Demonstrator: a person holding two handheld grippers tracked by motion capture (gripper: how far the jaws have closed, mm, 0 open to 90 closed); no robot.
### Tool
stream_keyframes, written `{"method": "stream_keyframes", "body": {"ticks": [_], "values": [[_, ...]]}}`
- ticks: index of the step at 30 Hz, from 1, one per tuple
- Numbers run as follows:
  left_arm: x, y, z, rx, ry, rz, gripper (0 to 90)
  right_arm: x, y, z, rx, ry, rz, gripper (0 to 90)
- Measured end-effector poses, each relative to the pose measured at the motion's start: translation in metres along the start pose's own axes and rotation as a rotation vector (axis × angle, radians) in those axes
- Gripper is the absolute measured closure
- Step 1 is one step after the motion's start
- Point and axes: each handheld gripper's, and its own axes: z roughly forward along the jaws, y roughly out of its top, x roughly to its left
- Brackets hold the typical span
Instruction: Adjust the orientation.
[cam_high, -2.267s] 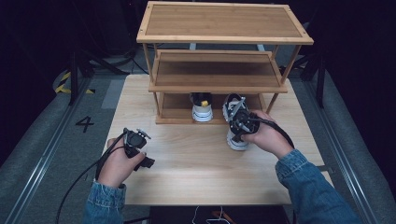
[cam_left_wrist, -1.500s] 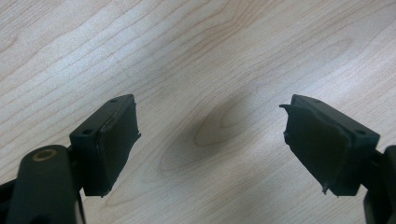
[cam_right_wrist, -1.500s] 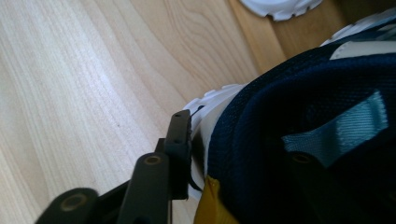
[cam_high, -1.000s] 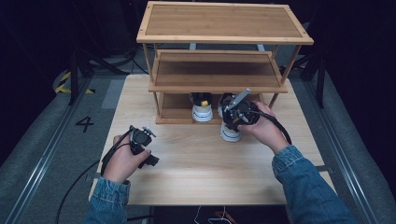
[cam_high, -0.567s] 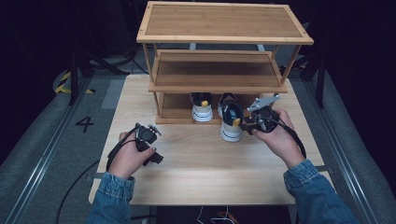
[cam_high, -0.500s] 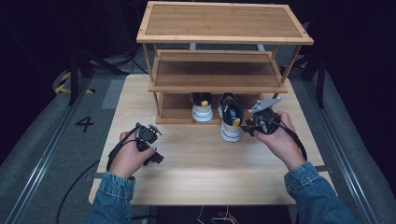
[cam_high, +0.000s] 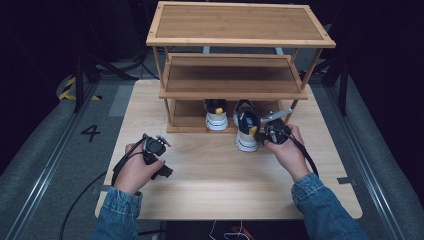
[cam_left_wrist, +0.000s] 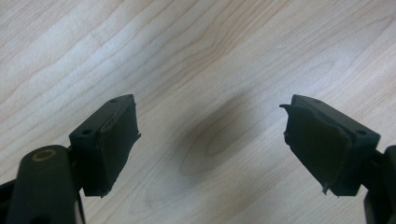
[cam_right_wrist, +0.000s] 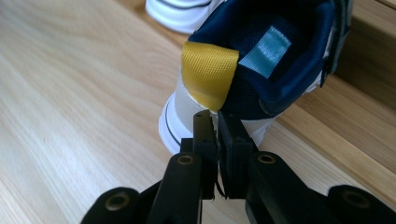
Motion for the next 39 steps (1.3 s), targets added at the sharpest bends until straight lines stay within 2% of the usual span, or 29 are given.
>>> {"method": "stream_keyframes", "body": {"ticks": [2,5,8,16,18,20,22,24,25,26,27,28,29,30,33,34,37,39], "values": [[0.003,-0.004,-0.001,0.001,0.008,-0.01,17.8,-0.002,0.003,-0.002,-0.035,-0.018,0.011,86.3],[0.004,-0.011,-0.003,0.0,0.011,-0.024,17.8,-0.004,0.009,-0.001,-0.03,-0.034,0.024,85.1],[0.004,-0.014,-0.004,-0.003,0.009,-0.033,17.8,-0.007,0.015,0.004,-0.03,-0.065,-0.002,85.0],[0.008,-0.028,-0.005,0.005,0.021,-0.061,17.8,-0.01,0.024,0.014,-0.036,-0.086,-0.044,85.0],[0.008,-0.029,-0.006,0.004,0.019,-0.062,17.8,-0.011,0.026,0.018,-0.033,-0.104,-0.057,84.8],[0.008,-0.031,-0.006,0.003,0.018,-0.064,17.8,-0.012,0.027,0.019,-0.039,-0.107,-0.053,83.0],[0.009,-0.031,-0.007,0.005,0.018,-0.065,17.8,-0.012,0.027,0.018,-0.038,-0.116,-0.05,71.9],[0.01,-0.03,-0.006,0.003,0.019,-0.066,17.8,-0.01,0.024,0.016,-0.074,-0.105,-0.001,56.6],[0.01,-0.03,-0.006,0.003,0.019,-0.066,17.8,-0.01,0.024,0.016,-0.074,-0.105,-0.001,56.6],[0.009,-0.029,-0.005,0.005,0.023,-0.07,17.8,-0.008,0.021,0.017,-0.093,-0.107,0.021,51.6],[0.008,-0.028,-0.004,0.003,0.016,-0.064,17.8,-0.006,0.02,0.018,-0.101,-0.119,0.02,48.0],[0.008,-0.027,-0.004,0.009,0.018,-0.057,17.8,-0.006,0.019,0.02,-0.115,-0.151,0.025,42.1],[0.007,-0.026,-0.004,0.006,0.016,-0.056,17.8,-0.006,0.019,0.02,-0.115,-0.151,0.025,42.1],[0.006,-0.025,-0.004,0.004,0.012,-0.054,17.8,-0.007,0.019,0.025,-0.121,-0.159,0.051,40.7],[0.006,-0.023,-0.005,0.003,0.013,-0.05,17.8,-0.009,0.02,0.031,-0.111,-0.161,0.055,39.9],[0.006,-0.023,-0.005,0.004,0.014,-0.048,17.8,-0.009,0.02,0.034,-0.107,-0.167,0.06,36.7],[0.007,-0.023,-0.003,0.008,0.014,-0.049,17.8,-0.012,0.021,0.04,-0.118,-0.155,0.091,30.7],[0.008,-0.024,-0.003,0.008,0.012,-0.05,17.8,-0.014,0.022,0.041,-0.115,-0.149,0.085,30.9]]}}
